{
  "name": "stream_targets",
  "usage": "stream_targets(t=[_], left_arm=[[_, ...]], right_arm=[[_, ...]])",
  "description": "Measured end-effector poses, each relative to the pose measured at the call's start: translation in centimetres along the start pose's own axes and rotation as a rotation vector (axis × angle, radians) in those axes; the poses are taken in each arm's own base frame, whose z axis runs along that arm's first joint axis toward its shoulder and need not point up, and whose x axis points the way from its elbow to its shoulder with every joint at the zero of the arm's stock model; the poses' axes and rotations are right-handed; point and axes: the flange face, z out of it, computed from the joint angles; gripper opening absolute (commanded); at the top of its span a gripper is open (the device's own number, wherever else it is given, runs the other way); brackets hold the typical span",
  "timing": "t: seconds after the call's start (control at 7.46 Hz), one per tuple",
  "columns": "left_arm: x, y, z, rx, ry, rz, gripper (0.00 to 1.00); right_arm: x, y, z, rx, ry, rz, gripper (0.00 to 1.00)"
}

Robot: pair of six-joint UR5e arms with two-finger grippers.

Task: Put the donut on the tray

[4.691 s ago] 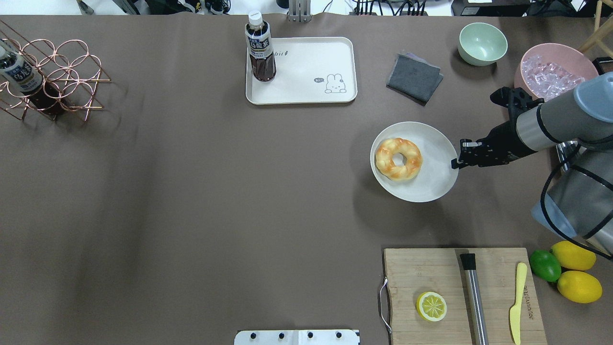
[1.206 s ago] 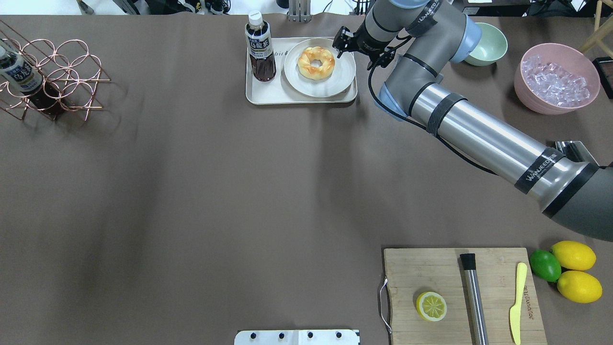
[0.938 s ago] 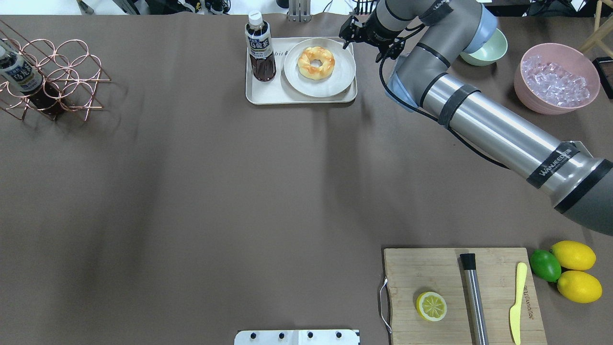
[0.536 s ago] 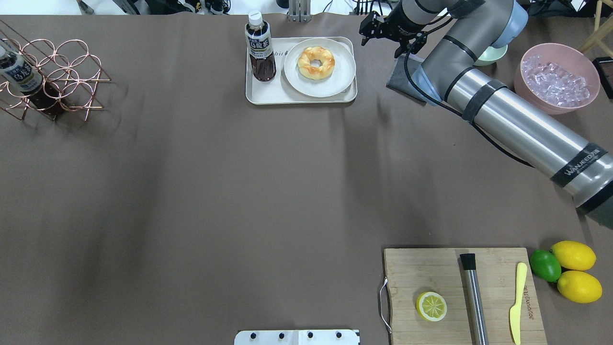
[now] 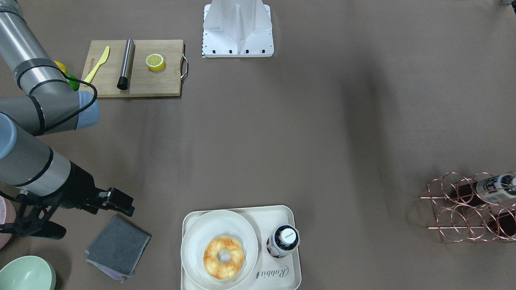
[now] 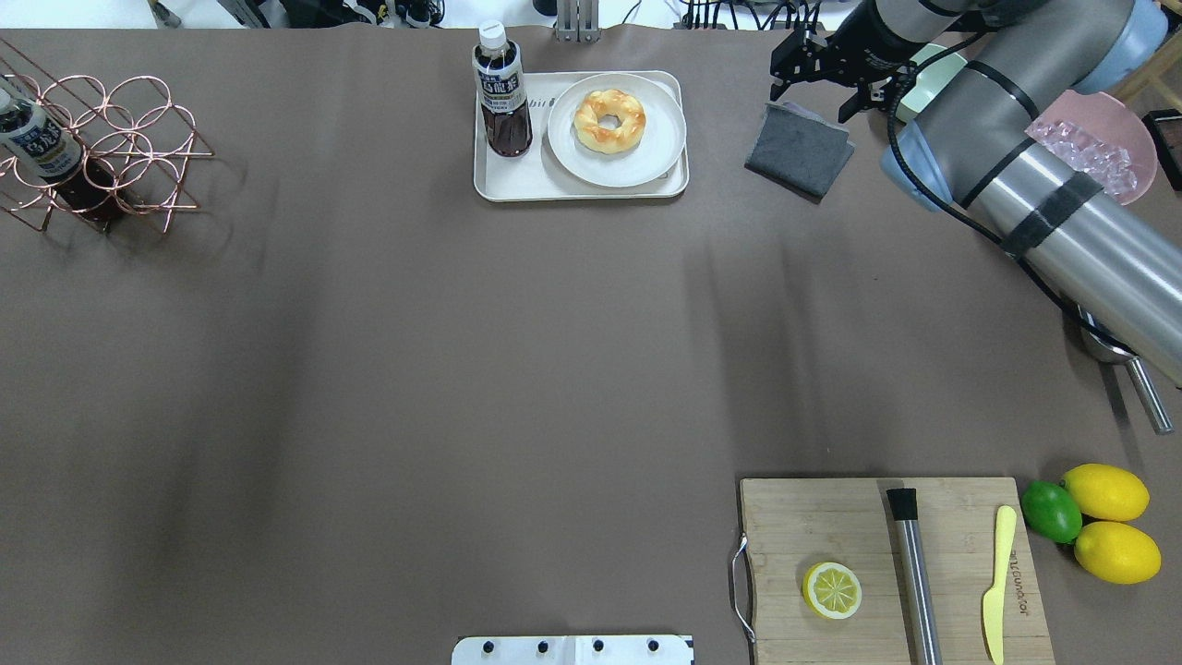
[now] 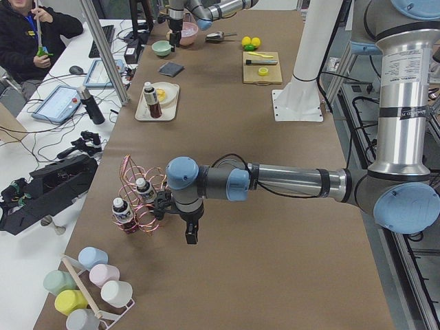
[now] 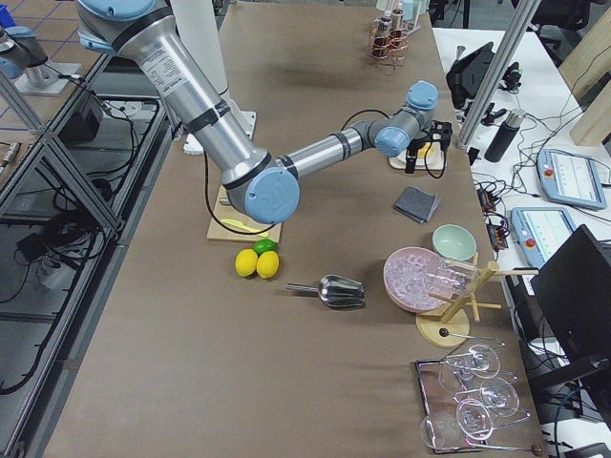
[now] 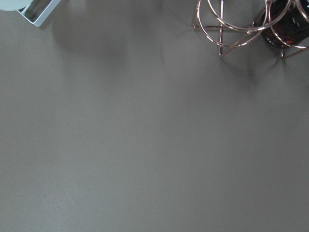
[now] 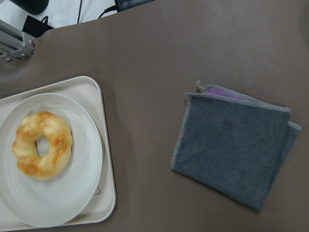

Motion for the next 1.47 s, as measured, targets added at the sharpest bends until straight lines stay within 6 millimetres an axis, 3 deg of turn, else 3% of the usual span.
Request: stream_targets(t=[0.27, 0.4, 0.8, 1.07, 1.21, 1.47], left_arm=[[-0.1, 0.2, 0.0, 0.001, 0.0, -0.002, 0.98], [-0.1, 0.2, -0.1, 0.002, 0.001, -0.002, 0.98], [-0.2, 0.2, 0.0, 0.001, 0.001, -0.005, 0.98], [-0.3, 0.3, 0.1, -0.002, 0.0, -0.008, 0.98], [-0.5, 0.4, 0.1, -0.003, 0.0, -0.011, 0.98], [-1.4, 0.6, -0.7, 0.015, -0.001, -0.032, 0.98]], right_arm=[[5.4, 1.7, -1.8, -0.008, 0.028, -0.065, 1.0], [9.7, 2.7, -3.3, -0.019, 0.03, -0.095, 1.0], [25.9, 6.8, -6.7, -0.047, 0.09, -0.206, 1.0], [35.9, 8.4, -9.2, -0.102, 0.174, -0.28, 1.0], [39.9, 8.7, -10.8, -0.145, 0.21, -0.307, 1.0], [44.4, 8.8, -13.5, -0.195, 0.234, -0.327, 1.0]])
